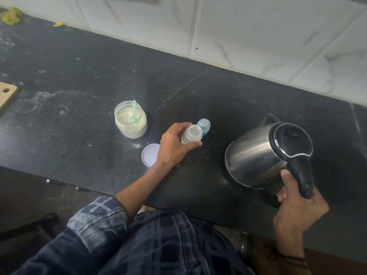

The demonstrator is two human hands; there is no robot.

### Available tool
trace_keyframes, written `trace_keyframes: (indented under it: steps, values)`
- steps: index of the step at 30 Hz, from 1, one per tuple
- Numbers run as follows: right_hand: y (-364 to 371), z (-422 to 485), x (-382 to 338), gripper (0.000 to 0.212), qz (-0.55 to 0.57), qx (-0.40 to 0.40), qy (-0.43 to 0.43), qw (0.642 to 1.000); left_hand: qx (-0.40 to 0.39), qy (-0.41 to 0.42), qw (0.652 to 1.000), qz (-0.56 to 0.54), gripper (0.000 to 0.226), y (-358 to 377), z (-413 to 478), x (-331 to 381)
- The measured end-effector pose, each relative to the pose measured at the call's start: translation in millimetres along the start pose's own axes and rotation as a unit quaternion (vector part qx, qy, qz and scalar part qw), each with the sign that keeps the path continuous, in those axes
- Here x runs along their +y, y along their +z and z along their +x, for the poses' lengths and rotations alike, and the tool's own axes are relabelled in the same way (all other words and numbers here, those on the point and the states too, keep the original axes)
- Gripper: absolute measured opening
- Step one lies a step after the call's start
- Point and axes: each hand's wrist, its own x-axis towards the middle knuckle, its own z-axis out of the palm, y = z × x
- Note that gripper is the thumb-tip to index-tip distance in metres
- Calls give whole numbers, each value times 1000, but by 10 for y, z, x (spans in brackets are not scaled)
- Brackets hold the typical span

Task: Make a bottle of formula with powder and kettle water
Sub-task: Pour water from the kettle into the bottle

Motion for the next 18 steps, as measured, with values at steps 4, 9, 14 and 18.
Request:
trace_keyframes:
  steps: [4, 9, 14, 18]
  values:
    - [82, -47, -24, 36, -16, 15, 4, 1000, -3, -3, 1000, 2, 61, 10, 17, -34]
    - [19, -52, -17, 23, -54, -12, -15, 998, -4, -4, 1000, 0, 60, -6, 10, -55]
    - [-44, -79, 48, 34, -157, -3, -105, 982, -16, 5, 1000, -5, 61, -23, 16, -83]
    - [-172, -182, 123, 20, -207, 127, -227, 943, -27, 13, 999, 10, 62, -42, 35, -108]
